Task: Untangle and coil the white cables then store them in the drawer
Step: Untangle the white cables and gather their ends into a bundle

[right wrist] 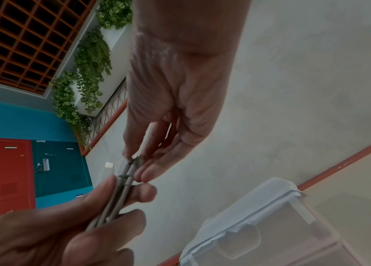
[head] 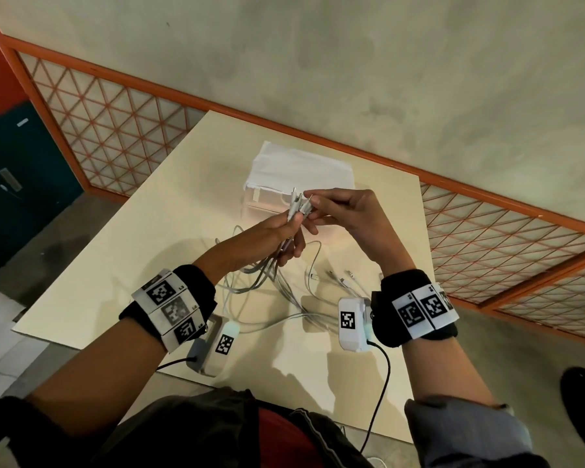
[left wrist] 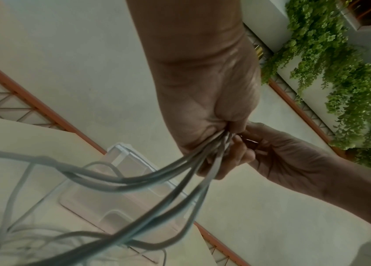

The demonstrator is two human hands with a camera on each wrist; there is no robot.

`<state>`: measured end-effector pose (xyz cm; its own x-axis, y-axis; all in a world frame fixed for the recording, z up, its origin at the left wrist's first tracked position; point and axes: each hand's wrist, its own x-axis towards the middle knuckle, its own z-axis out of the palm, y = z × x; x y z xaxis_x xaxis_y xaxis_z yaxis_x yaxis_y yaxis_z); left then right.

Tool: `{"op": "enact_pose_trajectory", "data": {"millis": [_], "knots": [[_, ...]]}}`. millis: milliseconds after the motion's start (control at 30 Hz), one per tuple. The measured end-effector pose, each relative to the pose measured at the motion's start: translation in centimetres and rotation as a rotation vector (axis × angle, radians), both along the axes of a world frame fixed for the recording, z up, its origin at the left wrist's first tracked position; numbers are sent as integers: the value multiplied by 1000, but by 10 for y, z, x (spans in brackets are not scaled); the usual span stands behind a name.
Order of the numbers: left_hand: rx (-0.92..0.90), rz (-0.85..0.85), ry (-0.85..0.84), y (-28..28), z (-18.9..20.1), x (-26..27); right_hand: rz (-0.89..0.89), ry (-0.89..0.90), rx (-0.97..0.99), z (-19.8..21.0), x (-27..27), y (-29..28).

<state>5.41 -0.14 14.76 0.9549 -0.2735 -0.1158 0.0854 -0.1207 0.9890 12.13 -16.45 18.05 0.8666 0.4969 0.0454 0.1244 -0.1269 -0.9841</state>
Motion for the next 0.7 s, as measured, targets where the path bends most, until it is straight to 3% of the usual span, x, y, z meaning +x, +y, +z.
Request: {"op": "enact_pose_trajectory", "data": {"millis": [333,700], "knots": [[-100,73,35,9,-4,5,67,26,-51,0,4,6],[-82,-24,56,13,-3,1,115,-45,-133,9,1,10]]}}
